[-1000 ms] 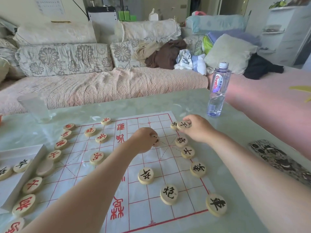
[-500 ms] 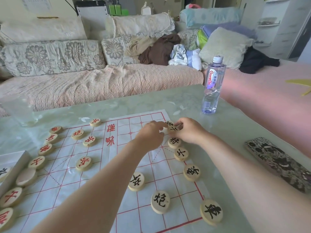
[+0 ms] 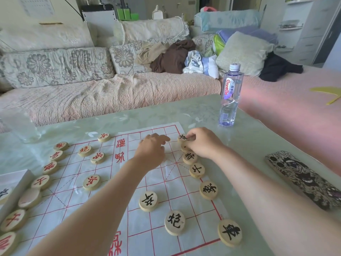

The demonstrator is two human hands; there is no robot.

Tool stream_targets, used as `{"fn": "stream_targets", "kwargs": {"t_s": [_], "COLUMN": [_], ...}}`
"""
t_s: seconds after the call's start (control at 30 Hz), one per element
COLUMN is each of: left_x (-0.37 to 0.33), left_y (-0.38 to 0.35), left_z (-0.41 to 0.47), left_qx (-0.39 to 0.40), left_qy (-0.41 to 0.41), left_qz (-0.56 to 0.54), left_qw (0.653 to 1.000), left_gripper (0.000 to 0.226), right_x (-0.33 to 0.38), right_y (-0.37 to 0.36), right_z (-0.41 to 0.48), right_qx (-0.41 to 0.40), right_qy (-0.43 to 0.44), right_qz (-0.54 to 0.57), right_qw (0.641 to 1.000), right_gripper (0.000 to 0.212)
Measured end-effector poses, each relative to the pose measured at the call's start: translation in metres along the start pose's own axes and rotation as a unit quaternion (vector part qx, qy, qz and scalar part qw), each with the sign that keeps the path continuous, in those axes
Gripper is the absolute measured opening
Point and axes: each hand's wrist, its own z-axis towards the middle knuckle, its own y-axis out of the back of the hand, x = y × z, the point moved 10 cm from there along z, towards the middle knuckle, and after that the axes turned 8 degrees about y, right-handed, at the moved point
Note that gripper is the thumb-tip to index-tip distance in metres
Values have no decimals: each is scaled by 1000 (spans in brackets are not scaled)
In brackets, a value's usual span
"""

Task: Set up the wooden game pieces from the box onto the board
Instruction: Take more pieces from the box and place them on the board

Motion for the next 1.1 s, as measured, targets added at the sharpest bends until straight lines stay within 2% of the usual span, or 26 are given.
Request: {"fn": "stream_targets", "kwargs": {"t_s": [0.07,0.17,0.3,0.33,0.43,0.5,0.63,0.67,0.73,0.8,0.97,1.1], "left_x": [18,42,57,60,66,68,70,71,74,78,82,84], "left_y": [10,14,15,15,13,13,13,12,8,4,2,2], "left_z": [0,-4,-13,-14,-15,-13,-3,0,7,13,19,21], "left_qx": [2,28,31,30,45,52,58,61,72,81,65,59], "left_qy": [26,57,48,43,37,28,18,19,25,33,36,28], "left_qz": [-18,-17,39,53,67,83,111,118,134,142,129,120], "left_qw": [1000,998,998,997,996,995,992,991,988,986,989,991], "left_gripper": [44,38,32,33,35,37,42,43,47,50,52,53], "right_x": [22,62,90,94,101,102,103,103,105,108,112,106], "right_y": [-3,-28,-61,-67,-79,-79,-61,-58,-57,-60,-80,-100], "right_z": [0,-5,-8,-7,-3,4,33,40,53,66,87,88], "right_qx": [2,65,139,151,179,176,97,83,74,65,82,120], "right_qy": [36,98,141,147,156,149,131,131,133,142,139,129], "right_qz": [-15,-32,-95,-120,-173,-154,-96,-94,-105,-101,-105,-160], "right_qw": [999,993,975,970,956,961,982,983,983,983,981,971], "right_gripper": [24,33,48,47,26,19,15,17,34,35,31,27]}}
